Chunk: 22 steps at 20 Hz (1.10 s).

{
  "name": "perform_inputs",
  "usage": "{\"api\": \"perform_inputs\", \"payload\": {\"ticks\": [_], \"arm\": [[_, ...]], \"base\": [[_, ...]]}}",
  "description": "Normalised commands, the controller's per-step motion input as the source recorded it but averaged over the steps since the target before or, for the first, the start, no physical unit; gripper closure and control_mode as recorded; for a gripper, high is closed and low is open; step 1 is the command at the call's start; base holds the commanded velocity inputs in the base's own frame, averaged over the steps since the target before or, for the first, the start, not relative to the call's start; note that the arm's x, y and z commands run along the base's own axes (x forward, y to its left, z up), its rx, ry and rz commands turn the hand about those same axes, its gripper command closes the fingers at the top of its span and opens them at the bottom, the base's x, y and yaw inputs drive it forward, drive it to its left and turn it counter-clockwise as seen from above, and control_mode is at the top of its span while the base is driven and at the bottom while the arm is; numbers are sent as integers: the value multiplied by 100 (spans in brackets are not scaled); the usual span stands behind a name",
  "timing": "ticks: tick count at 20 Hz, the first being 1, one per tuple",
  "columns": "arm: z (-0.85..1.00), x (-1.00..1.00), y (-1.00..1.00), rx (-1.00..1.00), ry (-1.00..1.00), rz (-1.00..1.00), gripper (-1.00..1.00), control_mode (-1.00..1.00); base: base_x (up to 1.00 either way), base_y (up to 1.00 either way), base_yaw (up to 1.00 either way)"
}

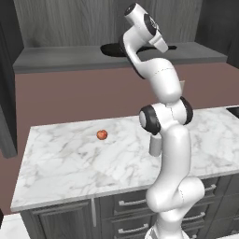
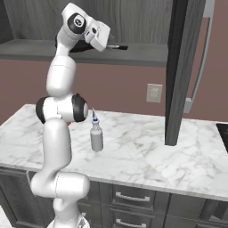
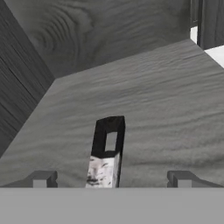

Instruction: Pick the pan from the cabinet and place it on the stove. Then turn on the stove burner for the pan.

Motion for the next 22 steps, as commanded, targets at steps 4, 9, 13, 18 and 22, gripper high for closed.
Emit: {"api": "perform_inputs", "payload": {"ticks": [4,9,13,18,22], "arm": [[-11,0,-2,3,0,0,-100,-100],[-12,1,-1,2,0,0,-100,-100],[-14,2,-3,3,0,0,-100,-100],[-13,9,-1,2,0,0,-100,-100],[-13,9,-2,2,0,0,-100,-100]], "base": [[0,0,0],[0,0,0],[0,0,0],[0,0,0],[0,0,0]]}}
